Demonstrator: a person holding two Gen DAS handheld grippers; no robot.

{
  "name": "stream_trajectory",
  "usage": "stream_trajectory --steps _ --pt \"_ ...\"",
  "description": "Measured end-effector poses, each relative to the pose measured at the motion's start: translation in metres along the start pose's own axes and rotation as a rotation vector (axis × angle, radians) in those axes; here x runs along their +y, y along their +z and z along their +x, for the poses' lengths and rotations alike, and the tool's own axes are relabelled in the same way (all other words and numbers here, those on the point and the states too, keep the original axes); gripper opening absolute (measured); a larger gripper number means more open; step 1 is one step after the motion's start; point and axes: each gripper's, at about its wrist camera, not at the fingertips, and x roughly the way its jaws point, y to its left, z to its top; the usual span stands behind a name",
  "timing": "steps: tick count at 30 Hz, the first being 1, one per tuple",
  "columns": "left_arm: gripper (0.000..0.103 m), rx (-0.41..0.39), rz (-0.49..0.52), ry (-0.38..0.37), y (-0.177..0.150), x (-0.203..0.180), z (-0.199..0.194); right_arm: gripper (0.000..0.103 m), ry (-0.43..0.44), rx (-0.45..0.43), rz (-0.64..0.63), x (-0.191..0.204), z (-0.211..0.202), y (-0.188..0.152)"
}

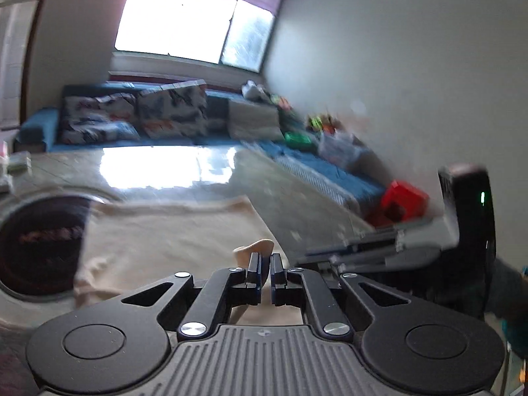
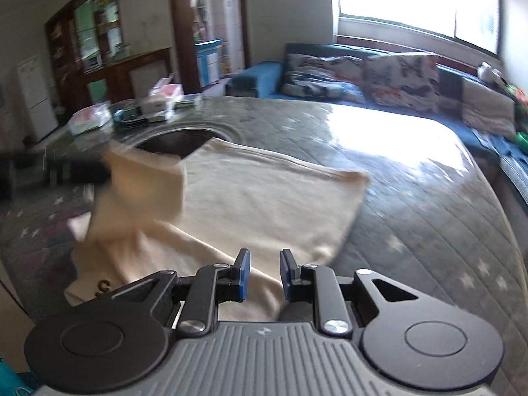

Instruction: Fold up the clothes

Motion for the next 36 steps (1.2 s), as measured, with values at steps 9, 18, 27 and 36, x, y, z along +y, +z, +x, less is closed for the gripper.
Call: stream_trajectory --steps 9,18,27,36 --pt "0.013 0.104 0.036 -0.014 -0.024 0.012 0.006 0.019 0.015 0.010 0.049 -0.009 -0.002 -0.010" --pt "0.014 0.095 -0.035 0.280 -0.033 0.092 -0.028 0.019 0.096 0.060 0.024 0.015 0.014 -0.012" --pt "0.030 0.097 -0.090 0.337 -0.045 0.117 -0.038 0.016 0.103 0.119 0.015 0.024 0.031 -0.019" --pt "0.023 0.134 -0.118 0.317 -0.055 0.125 -0.040 0.006 0.066 0.020 -0.068 0.037 0.014 0.003"
